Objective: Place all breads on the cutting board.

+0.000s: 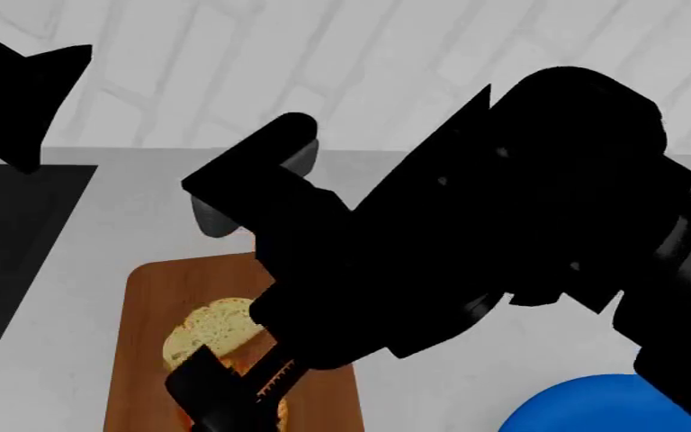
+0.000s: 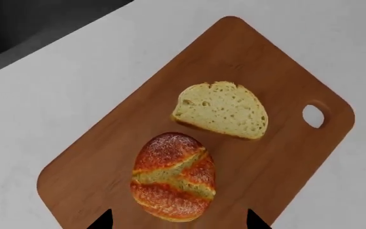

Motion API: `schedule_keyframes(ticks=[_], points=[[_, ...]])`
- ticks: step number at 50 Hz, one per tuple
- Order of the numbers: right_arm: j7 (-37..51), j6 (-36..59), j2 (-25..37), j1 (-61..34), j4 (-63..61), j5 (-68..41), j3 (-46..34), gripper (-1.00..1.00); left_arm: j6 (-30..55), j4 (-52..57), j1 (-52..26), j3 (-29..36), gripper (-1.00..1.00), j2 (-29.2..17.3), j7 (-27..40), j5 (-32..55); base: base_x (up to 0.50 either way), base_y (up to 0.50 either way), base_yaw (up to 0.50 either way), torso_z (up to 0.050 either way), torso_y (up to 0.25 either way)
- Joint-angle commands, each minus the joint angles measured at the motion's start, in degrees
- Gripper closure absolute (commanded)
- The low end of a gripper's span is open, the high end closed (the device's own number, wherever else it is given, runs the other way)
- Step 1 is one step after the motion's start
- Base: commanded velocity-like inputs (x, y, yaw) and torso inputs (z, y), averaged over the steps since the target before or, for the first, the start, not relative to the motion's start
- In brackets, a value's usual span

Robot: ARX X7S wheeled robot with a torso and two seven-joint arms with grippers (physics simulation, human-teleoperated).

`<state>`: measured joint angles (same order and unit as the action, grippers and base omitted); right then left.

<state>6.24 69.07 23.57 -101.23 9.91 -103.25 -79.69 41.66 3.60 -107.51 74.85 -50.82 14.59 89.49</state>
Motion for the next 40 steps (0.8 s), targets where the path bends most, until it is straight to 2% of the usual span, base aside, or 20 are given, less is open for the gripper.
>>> schedule_keyframes(ticks=[1, 8, 17, 26, 31, 40], points=[[7.19, -0.34, 4.61, -4.39, -3.37, -6.89, 3.27, -1.00, -0.48, 0.95, 0.26, -1.01, -1.00, -1.05, 0.85, 1.38, 0.00, 0.00, 0.00, 0.000, 0.000], [13.82, -2.69, 10.08, -8.10, -7.95, -13.11, 6.70, -1.00, -2.55, 3.06, 1.36, -1.76, -1.00, -2.97, 3.28, 0.51, 0.00, 0.00, 0.00, 0.000, 0.000], [21.31, -6.70, 17.06, -10.07, -13.81, -17.78, 9.69, -1.00, -3.29, 6.96, 1.48, -3.39, -1.00, -5.25, 6.14, 3.72, 0.00, 0.00, 0.00, 0.000, 0.000], [27.00, -12.37, 23.51, -9.00, -21.13, -17.48, 12.95, -1.00, -6.64, 10.29, 4.27, -4.49, -1.00, -8.22, 8.25, 5.32, 0.00, 0.00, 0.00, 0.000, 0.000], [28.90, -16.58, 27.68, -7.48, -25.14, -15.09, 15.44, -1.00, -9.26, 11.83, 6.44, -4.54, -1.00, -10.72, 10.34, 3.22, 0.00, 0.00, 0.00, 0.000, 0.000], [30.22, -25.04, 35.05, -4.24, -31.82, -11.38, 20.42, -1.00, -11.37, 14.89, 6.06, -6.83, -1.00, -14.71, 14.90, 5.70, 0.00, 0.00, 0.00, 0.000, 0.000]])
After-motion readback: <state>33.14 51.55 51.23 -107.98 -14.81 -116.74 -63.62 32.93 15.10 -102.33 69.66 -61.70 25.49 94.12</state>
